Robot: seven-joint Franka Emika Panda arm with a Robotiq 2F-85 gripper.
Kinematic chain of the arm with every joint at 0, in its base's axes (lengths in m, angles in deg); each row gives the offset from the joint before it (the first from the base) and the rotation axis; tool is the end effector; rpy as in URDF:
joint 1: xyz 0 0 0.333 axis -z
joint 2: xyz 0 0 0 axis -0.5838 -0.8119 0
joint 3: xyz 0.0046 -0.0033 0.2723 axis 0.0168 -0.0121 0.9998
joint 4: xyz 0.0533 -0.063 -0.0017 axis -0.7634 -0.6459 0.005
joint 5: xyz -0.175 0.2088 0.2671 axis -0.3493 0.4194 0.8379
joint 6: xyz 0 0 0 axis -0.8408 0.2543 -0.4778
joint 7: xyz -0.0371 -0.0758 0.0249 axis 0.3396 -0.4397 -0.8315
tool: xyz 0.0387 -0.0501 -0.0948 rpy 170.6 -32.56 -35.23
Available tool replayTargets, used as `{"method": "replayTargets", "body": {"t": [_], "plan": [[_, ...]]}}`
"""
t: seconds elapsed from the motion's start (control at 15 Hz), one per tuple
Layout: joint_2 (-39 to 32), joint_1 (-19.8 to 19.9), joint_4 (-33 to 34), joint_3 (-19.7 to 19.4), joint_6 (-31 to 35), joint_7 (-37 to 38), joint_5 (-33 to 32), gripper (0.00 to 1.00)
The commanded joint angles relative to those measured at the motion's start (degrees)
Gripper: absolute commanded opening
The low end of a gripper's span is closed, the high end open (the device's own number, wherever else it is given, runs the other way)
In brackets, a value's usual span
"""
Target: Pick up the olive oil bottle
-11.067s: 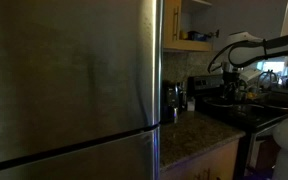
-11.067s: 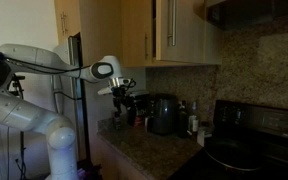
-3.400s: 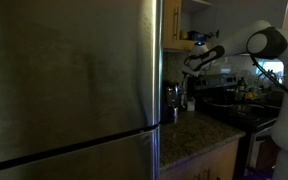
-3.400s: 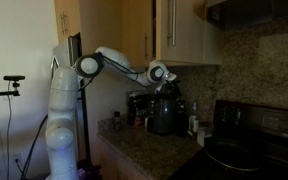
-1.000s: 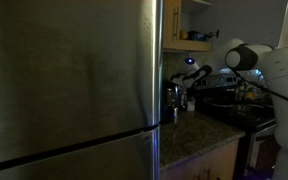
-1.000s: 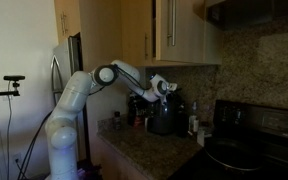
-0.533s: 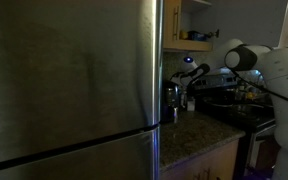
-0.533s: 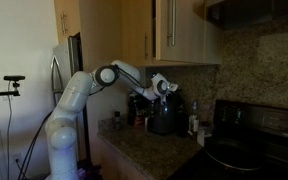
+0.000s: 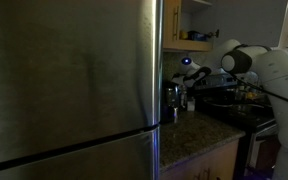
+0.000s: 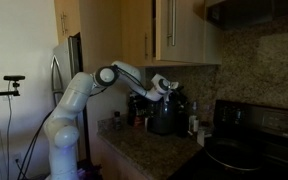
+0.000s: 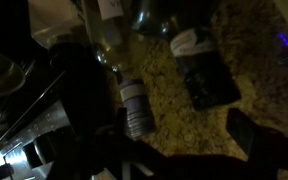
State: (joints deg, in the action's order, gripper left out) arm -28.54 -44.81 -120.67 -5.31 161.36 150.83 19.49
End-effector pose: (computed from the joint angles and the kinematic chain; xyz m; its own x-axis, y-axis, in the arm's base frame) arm 0.7128 -0.0491 0.4229 0.3336 -0.5067 0.7950 -0.6003 -0.7644 -0.2353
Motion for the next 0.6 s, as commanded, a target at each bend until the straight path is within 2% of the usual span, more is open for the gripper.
{"method": "replayTargets", "body": {"t": [0.0,0.13,0.27,0.53], "plan": [[-7.16,-2.44,3.80,-4.51,-0.39,3.54,-5.63,1.00],[-7.68,-1.72,4.16,-3.87,1.65,3.29,-4.78,1.00],[-5.93,0.18,2.04,-0.10,2.07,-2.02,-1.79,1.00],[-4.31,2.65,0.29,5.08,3.01,-10.22,1.59,1.00]]}}
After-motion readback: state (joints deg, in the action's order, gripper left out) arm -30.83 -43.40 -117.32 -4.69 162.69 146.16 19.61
